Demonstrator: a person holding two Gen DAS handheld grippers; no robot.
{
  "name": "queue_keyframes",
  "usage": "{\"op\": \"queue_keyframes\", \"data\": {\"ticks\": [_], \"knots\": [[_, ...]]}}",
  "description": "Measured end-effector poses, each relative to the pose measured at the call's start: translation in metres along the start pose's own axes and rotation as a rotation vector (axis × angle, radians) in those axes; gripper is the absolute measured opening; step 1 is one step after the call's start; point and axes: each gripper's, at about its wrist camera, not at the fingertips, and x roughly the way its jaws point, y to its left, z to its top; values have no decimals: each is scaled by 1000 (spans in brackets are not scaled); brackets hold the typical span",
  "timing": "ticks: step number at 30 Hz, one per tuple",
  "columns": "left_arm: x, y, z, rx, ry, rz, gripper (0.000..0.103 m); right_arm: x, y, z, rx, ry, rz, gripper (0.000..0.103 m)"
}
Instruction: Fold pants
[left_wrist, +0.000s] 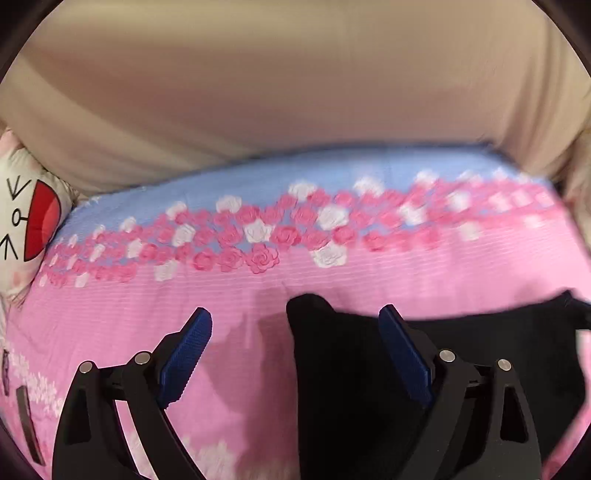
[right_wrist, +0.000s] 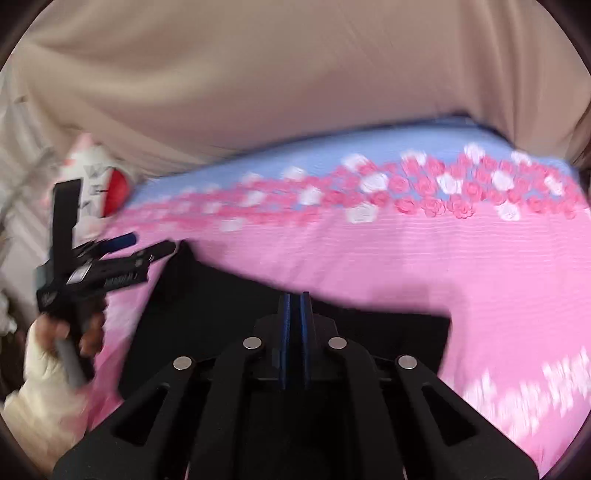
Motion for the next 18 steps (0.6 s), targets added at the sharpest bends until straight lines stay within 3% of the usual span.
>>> {"op": "queue_keyframes", "data": {"ticks": [4, 6, 7, 8, 11, 13, 14, 16, 17, 18], "knots": [[-53, -17, -62, 73, -5, -89, 89, -29, 20, -76, -17, 55, -58, 5], [-39, -36, -99, 126, 57, -70, 90, -7, 2, -100, 13, 116, -158, 0], [-17, -42, -115, 140, 115, -60, 91, -11, -6, -106, 52, 69, -114, 0], [-9, -37, -122, 99, 102, -72, 96, -21, -14, -106, 144, 64, -74, 0], [-30, -17, -115, 9, 125, -117, 78, -59, 11, -103, 79, -11, -182, 7], [-54, -15, -117, 17, 49, -77, 82, -65, 15, -114, 78, 8, -165, 5], [-54, -18, -122, 32, 46, -49, 82, -52, 7, -126, 84, 67, -205, 0], [-24, -23, -141, 60, 154, -39, 83, -47, -8, -140, 157, 54, -152, 0], [-23, -21, -146, 33, 163, -54, 83, -59, -6, -141, 190, 63, -146, 1], [-32, -17, -149, 1, 161, -73, 80, -73, 2, -143, 167, 38, -187, 9]]}}
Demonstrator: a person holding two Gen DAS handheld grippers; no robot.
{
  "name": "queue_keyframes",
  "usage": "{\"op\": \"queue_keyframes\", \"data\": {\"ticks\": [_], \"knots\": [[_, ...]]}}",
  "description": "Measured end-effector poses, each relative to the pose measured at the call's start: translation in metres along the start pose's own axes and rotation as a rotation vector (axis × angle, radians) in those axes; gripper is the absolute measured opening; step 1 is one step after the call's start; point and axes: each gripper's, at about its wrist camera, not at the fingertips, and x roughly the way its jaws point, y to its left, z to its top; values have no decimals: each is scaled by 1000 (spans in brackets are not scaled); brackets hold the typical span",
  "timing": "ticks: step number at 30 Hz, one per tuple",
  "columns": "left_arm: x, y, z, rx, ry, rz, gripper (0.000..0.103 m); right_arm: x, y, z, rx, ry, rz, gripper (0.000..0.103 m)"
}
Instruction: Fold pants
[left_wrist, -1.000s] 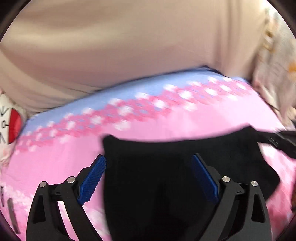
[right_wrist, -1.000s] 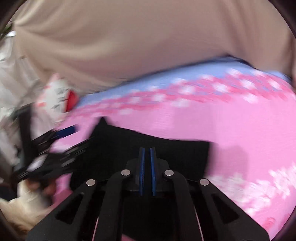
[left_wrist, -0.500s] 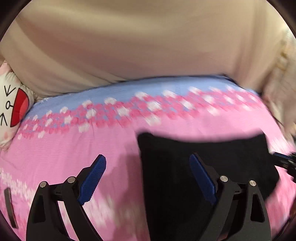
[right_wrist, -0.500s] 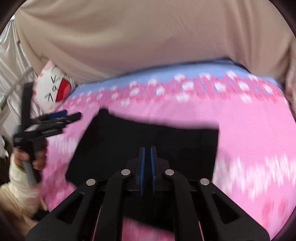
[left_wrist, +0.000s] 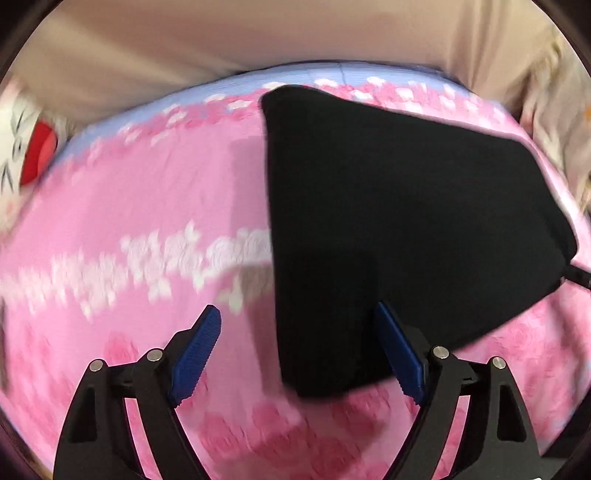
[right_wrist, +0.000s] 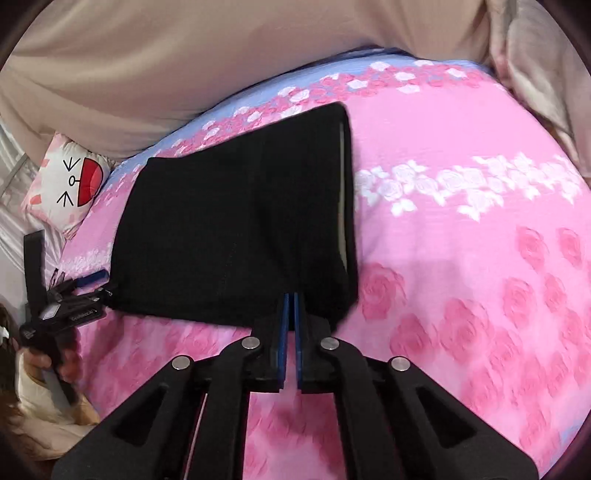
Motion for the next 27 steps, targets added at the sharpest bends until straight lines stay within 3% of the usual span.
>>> {"op": "queue_keyframes", "data": {"ticks": [2, 4, 5, 6, 7, 8, 10, 12, 15, 17, 18, 20, 23, 26, 27], "knots": [[-30, 0, -9, 9, -14, -35, 81, -21, 4, -10, -25, -24, -37, 10], [-46, 3, -16, 18, -30, -63, 84, -34, -2, -17, 7, -24, -9, 14], [-50, 3, -19, 16, -15, -85, 91, -40, -7, -22, 31, -24, 16, 33], [-48, 7, -22, 7, 8, -123, 91, -41, -13, -23, 50, -23, 35, 70], [-41, 14, -25, -6, 52, -191, 91, -39, -16, -25, 67, -25, 46, 86], [-34, 16, -25, -22, 95, -233, 91, -38, -21, -28, 77, -33, 51, 93], [-21, 21, -33, -73, 161, -329, 91, -34, -29, -26, 82, -32, 89, 93], [-13, 26, -37, -102, 173, -366, 91, -29, -41, -28, 121, -16, 126, 93], [-15, 23, -41, -70, 152, -361, 91, -22, -49, -32, 160, 7, 148, 93], [-14, 19, -41, -70, 138, -341, 91, -19, -54, -31, 197, -10, 214, 91], [-14, 17, -41, -66, 129, -328, 91, -17, -56, -29, 217, -18, 257, 83], [-6, 7, -31, -42, 107, -281, 91, -9, -55, -20, 237, -25, 306, 78], [0, -14, -18, 58, 68, -95, 91, 6, -48, -6, 205, -17, 218, 78], [-1, -33, -16, 171, 28, 30, 91, 24, -43, 1, 190, 12, 230, 77], [-2, -38, -17, 190, 19, 54, 91, 28, -40, 2, 184, 16, 228, 72]]}}
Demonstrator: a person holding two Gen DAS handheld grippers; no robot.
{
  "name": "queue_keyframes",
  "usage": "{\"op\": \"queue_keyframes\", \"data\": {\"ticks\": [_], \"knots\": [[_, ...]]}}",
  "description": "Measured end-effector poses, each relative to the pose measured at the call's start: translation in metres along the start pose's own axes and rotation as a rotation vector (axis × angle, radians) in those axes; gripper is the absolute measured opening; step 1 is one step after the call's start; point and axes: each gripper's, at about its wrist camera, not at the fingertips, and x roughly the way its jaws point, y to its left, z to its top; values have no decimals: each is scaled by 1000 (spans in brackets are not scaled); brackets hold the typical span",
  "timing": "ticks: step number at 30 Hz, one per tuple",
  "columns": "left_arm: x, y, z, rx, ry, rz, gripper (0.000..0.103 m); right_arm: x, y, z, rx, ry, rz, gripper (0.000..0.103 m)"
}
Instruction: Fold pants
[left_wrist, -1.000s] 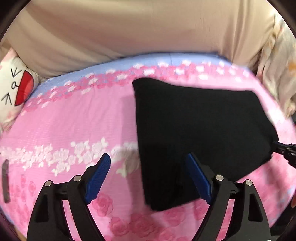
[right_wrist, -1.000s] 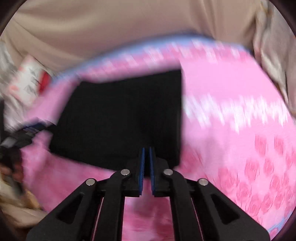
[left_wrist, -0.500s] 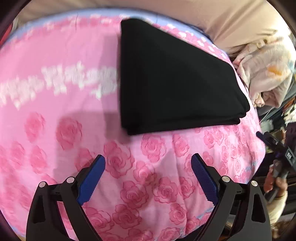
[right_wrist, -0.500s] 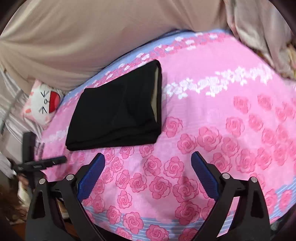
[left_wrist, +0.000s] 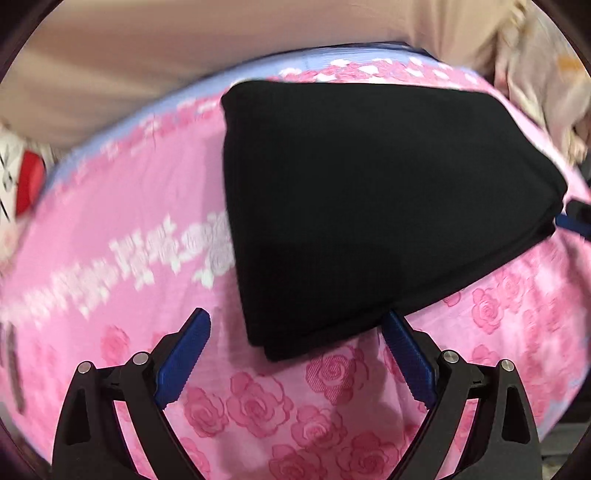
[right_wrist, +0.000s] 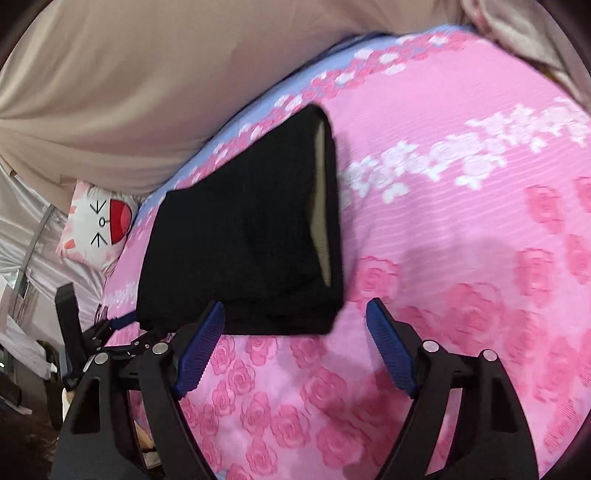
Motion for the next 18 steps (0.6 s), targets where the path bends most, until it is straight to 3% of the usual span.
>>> {"op": "queue_keyframes", "data": {"ticks": [2, 3, 7, 15, 16, 18], "knots": [[-1, -7, 1, 21, -9, 21, 91, 7, 6, 0, -32, -7, -46, 50], [0, -9, 1, 22, -5, 20, 91, 5, 9, 1, -45, -25, -67, 45], [2, -8, 1, 13, 6, 30, 92, -9, 32, 1, -130, -78, -101, 43], [6, -4, 1, 21, 10, 32, 95, 7, 20, 2, -117, -37, -113, 51], [6, -3, 2, 24, 10, 34, 95, 6, 20, 1, -118, -36, -111, 55], [5, 0, 2, 22, 7, 29, 95, -2, 23, -4, -149, -46, -105, 83]]}}
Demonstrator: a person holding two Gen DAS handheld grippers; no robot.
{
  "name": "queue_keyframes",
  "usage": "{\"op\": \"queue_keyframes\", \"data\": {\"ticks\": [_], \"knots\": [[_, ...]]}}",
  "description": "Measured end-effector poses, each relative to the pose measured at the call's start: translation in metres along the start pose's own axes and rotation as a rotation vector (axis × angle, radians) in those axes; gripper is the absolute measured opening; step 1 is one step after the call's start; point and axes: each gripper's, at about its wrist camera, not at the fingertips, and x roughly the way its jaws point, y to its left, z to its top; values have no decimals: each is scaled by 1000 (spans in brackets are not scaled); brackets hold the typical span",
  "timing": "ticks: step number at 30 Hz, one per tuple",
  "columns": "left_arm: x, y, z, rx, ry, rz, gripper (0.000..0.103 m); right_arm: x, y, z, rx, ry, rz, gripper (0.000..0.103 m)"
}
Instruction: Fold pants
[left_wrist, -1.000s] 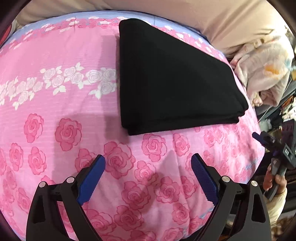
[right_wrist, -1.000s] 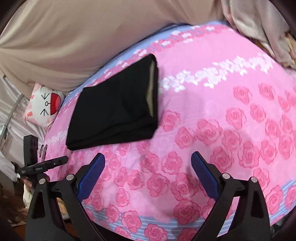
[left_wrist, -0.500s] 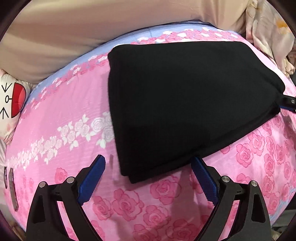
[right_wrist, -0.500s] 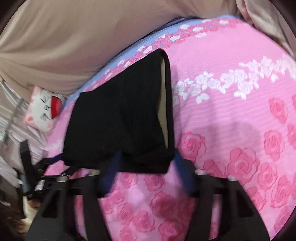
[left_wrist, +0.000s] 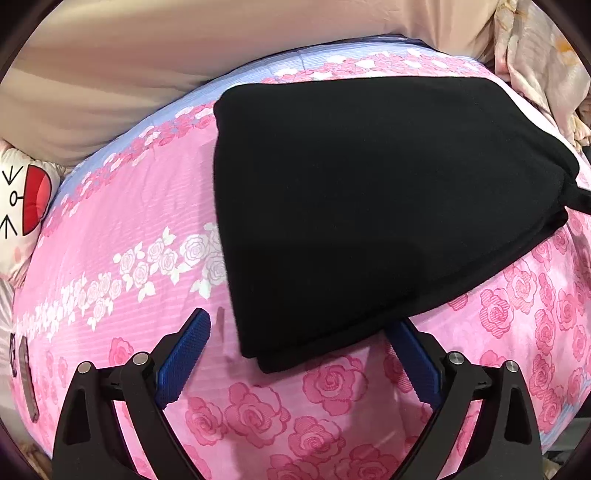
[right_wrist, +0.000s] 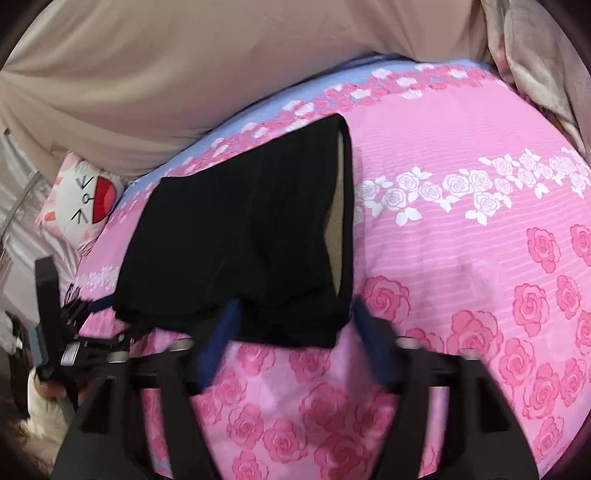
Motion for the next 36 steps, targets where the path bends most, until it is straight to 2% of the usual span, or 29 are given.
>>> {"op": "queue_keyframes", "data": {"ticks": [4, 7, 10, 11, 13, 14, 15, 18, 19, 20, 21, 23, 24, 26, 28, 30, 31, 33, 34, 36], "knots": [[5, 12, 3, -41, 13, -61, 96, -10, 8, -18, -155, -14, -107, 84], [6, 16, 6, -49, 4, -78, 95, -3, 11, -27, -213, 3, -179, 75], [7, 19, 9, -59, -2, -89, 95, 15, 18, -25, -247, 11, -193, 61], [8, 20, 9, -62, -1, -95, 95, 21, 20, -23, -258, 13, -204, 48], [7, 23, 12, -69, -9, -108, 95, 29, 22, -16, -254, 6, -211, 34], [7, 27, 15, -67, -18, -109, 94, 30, 23, -10, -241, 1, -197, 22], [6, 28, 17, -62, -34, -107, 91, 27, 24, -4, -224, -6, -187, 16], [-10, 30, 25, -38, -84, -81, 79, -5, 40, 6, -231, -92, -201, 13], [-20, 32, 26, -33, -111, -56, 79, -21, 43, 6, -227, -129, -214, 11], [-25, 35, 25, -37, -122, -46, 82, -23, 37, 5, -213, -129, -230, 8], [-25, 37, 23, -42, -114, -55, 83, -18, 26, 2, -187, -104, -248, 9], [-1, 41, 13, -44, -33, -101, 84, 15, -11, -16, -98, 23, -250, 9], [11, 43, 4, -61, -4, -110, 84, 12, -15, -23, -94, -11, -226, 9], [0, 48, -5, -100, -23, -143, 83, -2, -13, -25, -77, -3, -241, 12], [-25, 55, -12, -98, -55, -88, 82, -23, -12, -26, -60, -32, -236, 16], [-46, 59, -16, -85, -94, -65, 82, -43, -14, -23, -21, -46, -152, 19], [-57, 62, -16, -88, -120, -42, 82, -50, -15, -20, 10, -52, -94, 26], [-65, 62, -12, -84, -172, 24, 87, -46, -12, -18, 35, -49, -21, 63], [-63, 57, -7, -68, -201, 68, 88, -41, -10, -15, 42, -55, 2, 66], [-47, 48, 3, -30, -205, 127, 88, -23, -2, -10, 37, -46, 20, 66]]}}
